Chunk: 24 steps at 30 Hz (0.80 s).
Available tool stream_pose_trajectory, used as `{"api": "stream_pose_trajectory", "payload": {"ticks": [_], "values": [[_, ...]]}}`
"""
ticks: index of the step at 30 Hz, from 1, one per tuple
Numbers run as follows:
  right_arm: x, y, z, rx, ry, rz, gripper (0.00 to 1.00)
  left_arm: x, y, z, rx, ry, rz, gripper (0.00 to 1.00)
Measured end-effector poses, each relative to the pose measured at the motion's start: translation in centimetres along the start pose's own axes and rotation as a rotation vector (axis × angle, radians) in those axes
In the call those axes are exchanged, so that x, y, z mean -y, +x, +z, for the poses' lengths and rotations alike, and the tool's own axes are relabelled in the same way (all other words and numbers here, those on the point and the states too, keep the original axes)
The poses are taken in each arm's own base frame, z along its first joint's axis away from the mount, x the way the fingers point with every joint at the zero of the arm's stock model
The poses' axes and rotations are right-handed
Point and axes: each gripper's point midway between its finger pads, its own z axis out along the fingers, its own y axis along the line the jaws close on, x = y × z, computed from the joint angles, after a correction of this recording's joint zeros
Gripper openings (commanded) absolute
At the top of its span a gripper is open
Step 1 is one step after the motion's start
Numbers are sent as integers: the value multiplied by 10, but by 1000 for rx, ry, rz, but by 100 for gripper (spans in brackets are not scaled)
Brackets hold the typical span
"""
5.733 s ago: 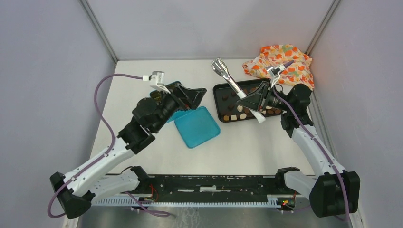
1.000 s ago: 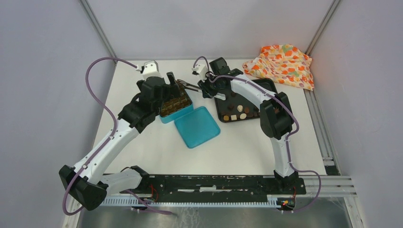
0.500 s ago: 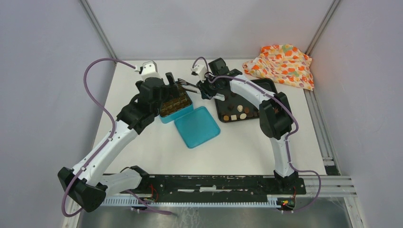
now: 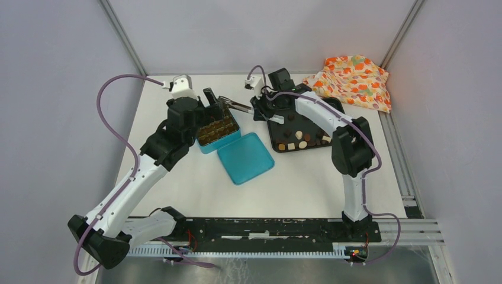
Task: Pack the chocolate
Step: Place the fake chocolate in the packing box, then pick up the fake chocolate from the plate.
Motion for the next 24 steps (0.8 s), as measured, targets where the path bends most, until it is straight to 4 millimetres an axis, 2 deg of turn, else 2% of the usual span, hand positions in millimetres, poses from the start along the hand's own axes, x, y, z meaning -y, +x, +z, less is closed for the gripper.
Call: {"api": "stream_pose_trajectory", "payload": {"ticks": [5, 8, 10, 13, 19, 24], "values": [[5, -2, -53, 78, -5, 23, 34, 16, -7, -1, 16, 78, -26, 100], [19, 11, -93, 110, 32, 35, 34, 27, -6, 2, 10, 122, -33, 100], [28, 28, -115, 110, 67, 45, 34, 34, -2, 6, -4, 152, -33, 100], [41, 68, -138, 69, 125, 70, 34, 43, 11, 14, -43, 184, -29, 100], [49, 147, -157, -81, 193, 156, 34, 51, 37, 25, -120, 215, -27, 100], [60, 185, -168, -170, 264, 217, 35, 54, 42, 24, -138, 235, -42, 100]]}}
